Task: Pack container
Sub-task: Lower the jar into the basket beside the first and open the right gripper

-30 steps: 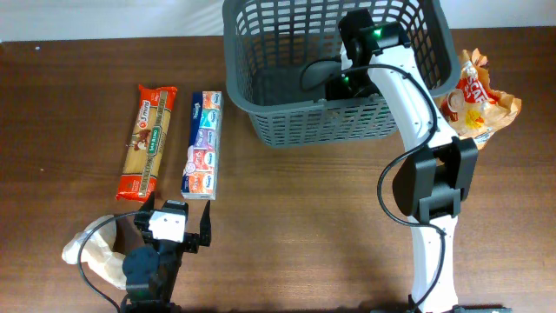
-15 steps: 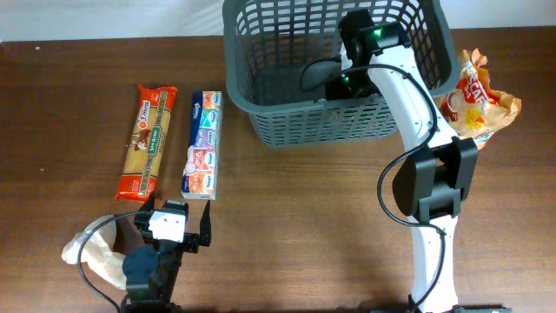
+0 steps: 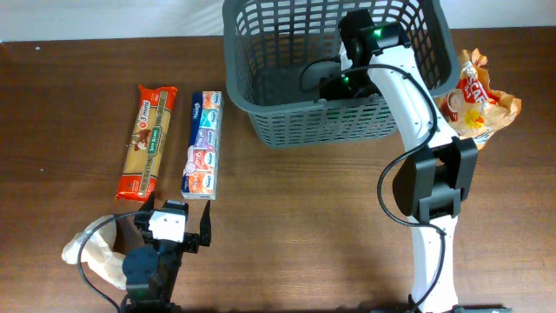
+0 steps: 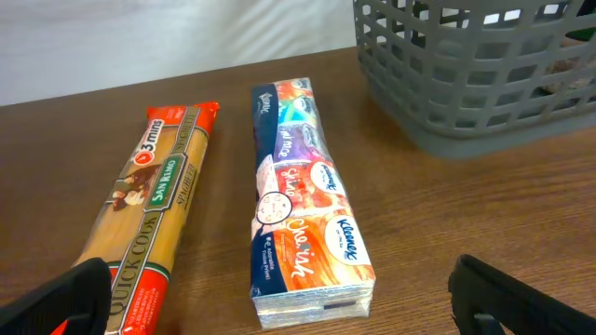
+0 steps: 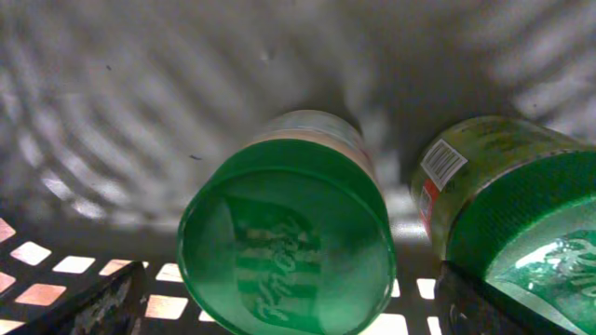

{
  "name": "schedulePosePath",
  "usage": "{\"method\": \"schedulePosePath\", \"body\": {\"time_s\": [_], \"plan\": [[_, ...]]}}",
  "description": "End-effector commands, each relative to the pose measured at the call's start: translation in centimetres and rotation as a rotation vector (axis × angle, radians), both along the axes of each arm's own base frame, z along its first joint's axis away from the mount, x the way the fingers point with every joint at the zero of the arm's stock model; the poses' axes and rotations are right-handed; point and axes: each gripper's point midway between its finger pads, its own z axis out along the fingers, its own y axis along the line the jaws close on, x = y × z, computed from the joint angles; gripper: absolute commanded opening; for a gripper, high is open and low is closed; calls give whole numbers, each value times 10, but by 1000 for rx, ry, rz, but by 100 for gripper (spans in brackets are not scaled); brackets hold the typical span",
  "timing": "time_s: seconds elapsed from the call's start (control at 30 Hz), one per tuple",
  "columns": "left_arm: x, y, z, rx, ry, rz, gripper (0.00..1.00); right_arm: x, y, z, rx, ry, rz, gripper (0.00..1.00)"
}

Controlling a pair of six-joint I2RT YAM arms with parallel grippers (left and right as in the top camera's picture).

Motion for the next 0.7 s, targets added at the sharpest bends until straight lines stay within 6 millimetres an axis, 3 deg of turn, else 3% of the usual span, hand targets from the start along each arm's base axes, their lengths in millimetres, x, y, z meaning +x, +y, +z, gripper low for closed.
{"method": "schedulePosePath", "body": {"time_s": [0.0,0.17,0.27,0.37,0.5,0.67], "plan": [[0,2,-5,3,12,8,99,0,3,-3,4,2,5,90],[0,2,-5,3,12,8,99,12,7,17,28,-60,7,90],[0,2,-5,3,12,9,99,23,10,58,51,-164,15,90],[0,2,-5,3,12,9,99,33,4,119,57,-322,14,94],[0,2,-5,3,12,9,99,26,-42,201,-8,-525,-85,96],[0,2,-5,3,12,9,99,4,-122,251,-127,-636,-243,99]]}}
